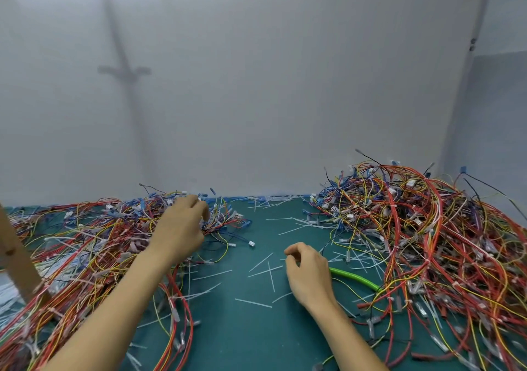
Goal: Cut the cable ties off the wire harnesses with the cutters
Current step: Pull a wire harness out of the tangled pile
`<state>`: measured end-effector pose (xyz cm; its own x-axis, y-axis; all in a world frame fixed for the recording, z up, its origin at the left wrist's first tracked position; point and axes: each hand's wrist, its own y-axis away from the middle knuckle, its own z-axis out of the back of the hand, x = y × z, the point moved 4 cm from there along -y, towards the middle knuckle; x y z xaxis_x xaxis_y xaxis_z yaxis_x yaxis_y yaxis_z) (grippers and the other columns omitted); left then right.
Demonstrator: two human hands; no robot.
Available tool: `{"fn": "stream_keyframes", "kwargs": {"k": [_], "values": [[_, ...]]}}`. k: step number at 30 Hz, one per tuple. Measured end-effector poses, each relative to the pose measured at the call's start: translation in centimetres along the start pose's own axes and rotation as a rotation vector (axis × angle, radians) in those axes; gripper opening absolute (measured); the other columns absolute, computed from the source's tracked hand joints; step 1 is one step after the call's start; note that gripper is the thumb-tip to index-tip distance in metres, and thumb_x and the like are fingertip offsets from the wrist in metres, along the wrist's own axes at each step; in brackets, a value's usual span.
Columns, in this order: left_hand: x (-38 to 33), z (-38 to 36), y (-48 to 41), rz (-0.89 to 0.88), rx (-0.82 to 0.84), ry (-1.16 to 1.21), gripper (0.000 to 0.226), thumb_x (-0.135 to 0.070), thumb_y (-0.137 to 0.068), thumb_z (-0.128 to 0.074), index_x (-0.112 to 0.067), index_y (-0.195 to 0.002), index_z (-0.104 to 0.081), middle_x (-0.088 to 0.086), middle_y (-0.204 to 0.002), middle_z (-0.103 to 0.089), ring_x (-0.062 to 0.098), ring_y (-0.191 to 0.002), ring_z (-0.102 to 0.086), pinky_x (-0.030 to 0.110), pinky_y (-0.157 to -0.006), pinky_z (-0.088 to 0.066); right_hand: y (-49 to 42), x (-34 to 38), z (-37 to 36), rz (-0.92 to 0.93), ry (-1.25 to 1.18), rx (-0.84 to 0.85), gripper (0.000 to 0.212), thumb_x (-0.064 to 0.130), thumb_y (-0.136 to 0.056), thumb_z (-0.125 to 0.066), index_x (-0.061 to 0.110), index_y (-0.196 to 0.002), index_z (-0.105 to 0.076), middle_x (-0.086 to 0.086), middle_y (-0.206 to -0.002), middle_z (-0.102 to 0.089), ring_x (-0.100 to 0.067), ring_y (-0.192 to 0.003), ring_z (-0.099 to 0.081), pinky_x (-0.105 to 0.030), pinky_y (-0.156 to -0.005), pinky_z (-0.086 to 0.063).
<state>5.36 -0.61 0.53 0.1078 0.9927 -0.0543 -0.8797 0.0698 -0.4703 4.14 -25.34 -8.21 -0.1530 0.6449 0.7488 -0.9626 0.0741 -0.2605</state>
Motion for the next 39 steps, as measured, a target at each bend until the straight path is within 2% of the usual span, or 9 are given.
{"fn": "stream_keyframes", "kwargs": {"k": [4, 7, 12, 18, 22, 26, 32, 36, 39], "values": [[-1.9, -3.4, 0.3, -0.052, 0.219, -0.463, 0.030, -0.020, -0.087, -0.045, -0.020, -0.112, -0.062, 0.000, -0.116, -0.064, 0.021, -0.113, -0.056, 0.037, -0.099, -0.032, 0.0, 0.0, -0.1, 0.009, 0.014, 0.006, 0.020, 0.018, -0.097, -0.047, 0.019, -0.109, -0.063, 0.005, -0.109, -0.062, -0.014, -0.104, -0.053, -0.029, -0.089, -0.046], [-1.9, -4.8, 0.7, 0.001, 0.284, -0.682, 0.031, -0.018, -0.093, -0.041, -0.019, -0.118, -0.058, 0.003, -0.120, -0.065, 0.022, -0.117, -0.056, 0.037, -0.099, -0.031, 0.0, -0.1, -0.1, 0.016, 0.023, 0.013, 0.019, 0.018, -0.097, -0.047, 0.020, -0.106, -0.064, 0.005, -0.107, -0.063, -0.013, -0.101, -0.053, -0.028, -0.087, -0.045], [-1.3, -5.3, 0.5, 0.113, 0.269, -0.694, 0.031, -0.021, -0.096, -0.045, -0.024, -0.126, -0.051, 0.003, -0.125, -0.061, 0.022, -0.118, -0.054, 0.037, -0.100, -0.031, -0.1, -0.1, -0.4, 0.027, 0.046, 0.024, 0.020, 0.017, -0.095, -0.046, 0.019, -0.102, -0.066, 0.004, -0.105, -0.064, -0.016, -0.102, -0.054, -0.030, -0.086, -0.043], [-0.4, -5.6, 0.9, 0.235, 0.253, -0.767, 0.034, -0.019, -0.097, -0.038, -0.021, -0.121, -0.062, 0.007, -0.126, -0.058, 0.028, -0.122, -0.048, 0.044, -0.107, -0.027, -0.1, -0.1, -0.4, 0.030, 0.065, 0.032, 0.021, 0.018, -0.096, -0.046, 0.020, -0.101, -0.066, 0.004, -0.105, -0.065, -0.015, -0.101, -0.053, -0.030, -0.087, -0.042], [-0.3, -5.8, 1.8, 0.263, 0.125, -0.680, 0.033, -0.014, -0.094, -0.040, -0.020, -0.118, -0.062, 0.011, -0.130, -0.046, 0.032, -0.123, -0.041, 0.052, -0.117, -0.011, -0.1, -0.1, -0.4, 0.026, 0.065, 0.038, 0.021, 0.018, -0.096, -0.045, 0.021, -0.100, -0.065, 0.004, -0.105, -0.064, -0.015, -0.101, -0.053, -0.029, -0.086, -0.042], [-0.2, -5.4, 1.9, 0.239, 0.109, -0.630, 0.030, -0.013, -0.093, -0.042, -0.020, -0.118, -0.056, 0.015, -0.133, -0.048, 0.025, -0.107, -0.060, 0.036, -0.101, -0.033, 0.0, 0.0, -0.5, 0.027, 0.072, 0.047, 0.021, 0.019, -0.096, -0.045, 0.021, -0.101, -0.065, 0.005, -0.105, -0.064, -0.015, -0.101, -0.053, -0.030, -0.087, -0.043], [-0.7, -3.3, 0.1, 0.240, 0.095, -0.420, 0.041, -0.006, -0.085, -0.049, -0.020, -0.122, -0.042, 0.001, -0.104, -0.068, 0.023, -0.096, -0.067, 0.038, -0.100, -0.029, -0.1, 0.0, -0.5, 0.024, 0.061, 0.045, 0.020, 0.018, -0.096, -0.046, 0.021, -0.100, -0.065, 0.005, -0.105, -0.064, -0.013, -0.100, -0.053, -0.028, -0.086, -0.043], [-2.7, -1.3, -0.2, 0.217, -0.117, -0.096, 0.036, -0.016, -0.089, -0.056, -0.020, -0.124, -0.048, -0.001, -0.106, -0.067, 0.024, -0.093, -0.063, 0.038, -0.095, -0.027, 0.0, 0.2, -0.4, 0.029, 0.025, 0.039, 0.020, 0.019, -0.097, -0.047, 0.022, -0.101, -0.066, 0.007, -0.103, -0.065, -0.012, -0.097, -0.056, -0.028, -0.084, -0.045], [-5.1, -0.1, 0.0, 0.137, -0.290, 0.159, 0.039, -0.009, -0.084, -0.061, -0.018, -0.121, -0.055, 0.001, -0.109, -0.064, 0.023, -0.094, -0.061, 0.037, -0.094, -0.022, 0.0, 0.8, -0.1, 0.043, -0.184, 0.020, 0.018, 0.019, -0.096, -0.053, 0.028, -0.097, -0.068, 0.011, -0.096, -0.070, -0.009, -0.088, -0.062, -0.026, -0.080, -0.049]]}}
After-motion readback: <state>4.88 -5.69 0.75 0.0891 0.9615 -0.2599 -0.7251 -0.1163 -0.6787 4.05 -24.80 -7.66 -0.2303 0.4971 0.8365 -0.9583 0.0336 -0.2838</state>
